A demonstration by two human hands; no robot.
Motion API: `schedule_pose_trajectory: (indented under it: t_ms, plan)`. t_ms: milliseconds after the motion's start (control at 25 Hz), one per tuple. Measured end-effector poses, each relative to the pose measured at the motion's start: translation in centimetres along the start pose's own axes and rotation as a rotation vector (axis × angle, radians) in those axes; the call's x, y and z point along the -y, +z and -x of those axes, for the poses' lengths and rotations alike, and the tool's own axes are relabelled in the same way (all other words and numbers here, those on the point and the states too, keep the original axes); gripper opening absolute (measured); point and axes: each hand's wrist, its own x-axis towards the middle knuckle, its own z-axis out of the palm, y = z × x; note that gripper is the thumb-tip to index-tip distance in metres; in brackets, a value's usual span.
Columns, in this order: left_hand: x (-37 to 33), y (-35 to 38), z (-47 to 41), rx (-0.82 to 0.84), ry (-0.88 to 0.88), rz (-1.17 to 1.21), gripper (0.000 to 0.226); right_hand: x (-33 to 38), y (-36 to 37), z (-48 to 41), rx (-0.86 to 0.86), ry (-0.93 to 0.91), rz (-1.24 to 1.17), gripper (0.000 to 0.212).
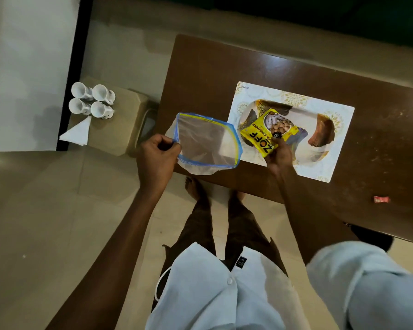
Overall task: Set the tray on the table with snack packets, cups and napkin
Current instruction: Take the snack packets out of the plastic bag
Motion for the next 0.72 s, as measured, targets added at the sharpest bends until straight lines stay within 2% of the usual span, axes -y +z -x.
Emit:
schedule_pose_trajectory:
  t_ms: [120,240,360,400,440,480,520,560,640,680,720]
  plan:
    - [0.5,0.3,0.0,-0.005,-0.009,0.008,0.006,-1.4,1.2,-2.6,-0.012,0.082,-0.121,0.046]
    - [1.0,0.4,0.1,-0.004,-0.011,0.027,0.008,-2.2,1.4,-4.3,-0.075,0.131,-0.11,0.047]
    - [1.2,0.6,0.3,-0.005,-0.02,0.034,0.006,-2.3,0.2,-3.7,-0.117,0.197,0.141,0.019]
    - [1.1,0.6,0.4,-0.002,-0.022,0.031,0.008,-2.3,-0.5,-2.9,-0.138,0.182,0.257,0.018]
    - [1.0,0.6,0.6,0.007,-0.021,0.03,0.008,-2.5,-1.5,-2.1,-0.143,0.125,0.43,0.017]
    - [1.0,0.6,0.8,0.014,-0.022,0.033,0.007,-2.6,-2.7,-1.0,-0.128,0.0,0.705,0.012]
    - [1.0,0.6,0.9,0.017,-0.023,0.046,0.005,-2.9,-3.9,0.3,-0.048,-0.146,0.963,0.021]
    - [0.9,0.5,1.0,0.016,-0.028,0.062,0.006,-3.2,-4.7,2.1,0.101,-0.263,1.16,0.042]
    - [0.7,0.5,1.1,0.008,-0.052,0.11,0.008,-4.3,-5.7,5.3,0.433,-0.354,1.271,0.081]
    - [0.4,0.5,1.2,0.005,-0.069,0.146,0.009,-4.9,-5.4,6.4,0.527,-0.398,1.271,0.096]
    - [0.0,0.3,1.3,0.003,-0.091,0.176,0.011,-5.5,-4.6,7.6,0.562,-0.412,1.229,0.101]
